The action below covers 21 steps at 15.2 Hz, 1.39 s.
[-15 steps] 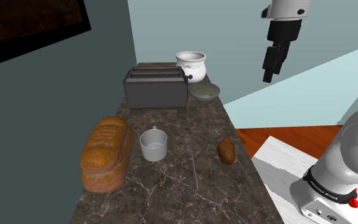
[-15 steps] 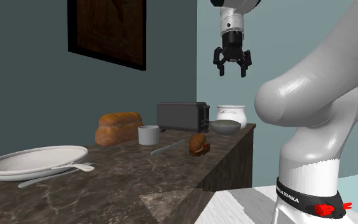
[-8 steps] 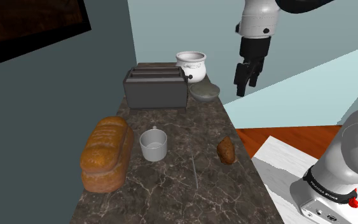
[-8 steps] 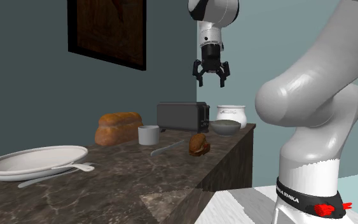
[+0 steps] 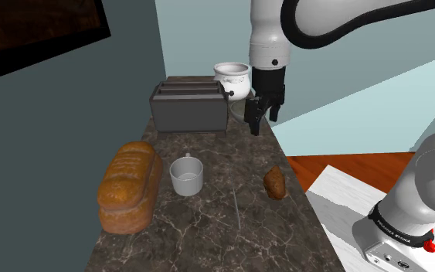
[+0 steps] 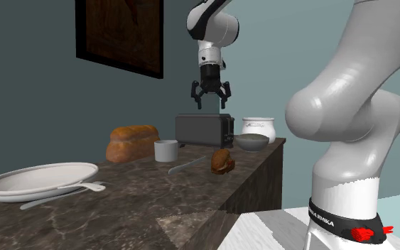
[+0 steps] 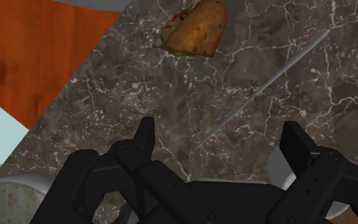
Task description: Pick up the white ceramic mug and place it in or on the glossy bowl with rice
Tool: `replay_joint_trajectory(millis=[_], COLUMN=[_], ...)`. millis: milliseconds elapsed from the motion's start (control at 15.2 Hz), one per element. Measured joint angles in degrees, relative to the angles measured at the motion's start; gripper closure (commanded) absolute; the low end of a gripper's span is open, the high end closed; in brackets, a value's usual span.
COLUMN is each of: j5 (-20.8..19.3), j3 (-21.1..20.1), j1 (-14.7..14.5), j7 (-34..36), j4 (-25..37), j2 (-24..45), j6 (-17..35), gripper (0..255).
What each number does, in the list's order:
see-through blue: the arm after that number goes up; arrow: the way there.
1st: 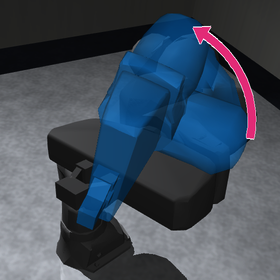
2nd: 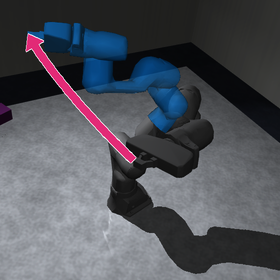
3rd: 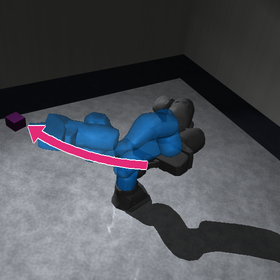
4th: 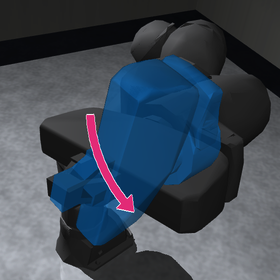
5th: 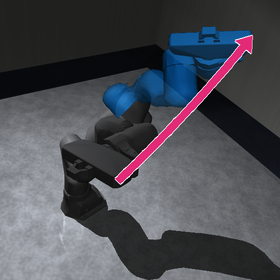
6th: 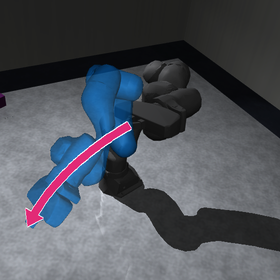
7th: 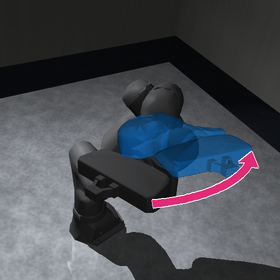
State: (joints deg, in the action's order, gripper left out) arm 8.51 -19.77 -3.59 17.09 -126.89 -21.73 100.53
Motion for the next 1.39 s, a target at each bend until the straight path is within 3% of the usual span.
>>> replay_joint_trajectory(millis=[396, 858, 1386], j5=[-2.9, -10.4, -20.1], j3=[-5.3, -9.1, -8.4], j1=[-0.6, -3.3, -11.1], j7=[7.7, 18.0, 27.3], j4=[6.0, 17.2, 36.6], j2=[12.1, 28.4, 48.6], j6=[5.9, 9.3, 7.4], gripper=[0, 0, 0])
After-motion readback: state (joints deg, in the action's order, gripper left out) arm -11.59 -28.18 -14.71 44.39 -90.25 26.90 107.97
